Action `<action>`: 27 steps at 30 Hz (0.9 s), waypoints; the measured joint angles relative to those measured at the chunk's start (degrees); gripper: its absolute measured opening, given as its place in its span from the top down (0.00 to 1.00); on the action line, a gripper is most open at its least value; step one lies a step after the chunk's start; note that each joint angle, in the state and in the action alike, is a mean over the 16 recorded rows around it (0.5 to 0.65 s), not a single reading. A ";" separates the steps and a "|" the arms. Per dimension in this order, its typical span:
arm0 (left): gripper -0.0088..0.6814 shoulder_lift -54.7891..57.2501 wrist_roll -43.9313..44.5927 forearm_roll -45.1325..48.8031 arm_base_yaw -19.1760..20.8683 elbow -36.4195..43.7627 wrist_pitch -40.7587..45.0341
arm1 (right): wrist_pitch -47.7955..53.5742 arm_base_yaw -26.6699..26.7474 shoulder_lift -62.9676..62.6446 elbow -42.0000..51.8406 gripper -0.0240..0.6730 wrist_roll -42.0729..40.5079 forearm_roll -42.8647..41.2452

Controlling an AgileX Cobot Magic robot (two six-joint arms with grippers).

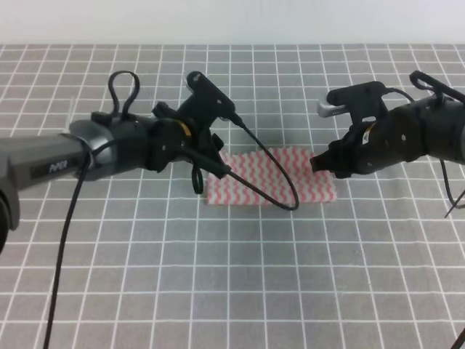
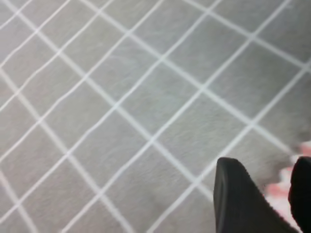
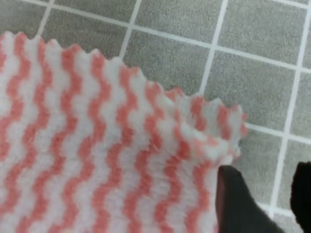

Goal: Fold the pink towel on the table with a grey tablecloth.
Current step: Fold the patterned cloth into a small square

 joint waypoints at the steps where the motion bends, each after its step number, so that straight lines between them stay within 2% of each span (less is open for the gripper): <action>1: 0.65 -0.17 0.00 -0.19 0.10 0.00 0.17 | 0.66 0.00 -0.08 -0.32 0.63 0.00 0.25; 6: 0.72 -1.49 -0.10 -2.42 -0.03 -0.13 3.00 | 4.79 0.00 -0.46 -2.30 0.61 -0.15 1.78; 18: 0.96 -3.21 -0.22 -8.74 -1.40 -1.50 15.84 | 13.49 0.01 0.84 -5.74 0.44 -0.78 6.90; 27: 0.99 -1.16 -0.12 -10.17 -1.53 -1.90 19.44 | 14.70 0.02 3.68 -5.84 0.42 -2.51 11.46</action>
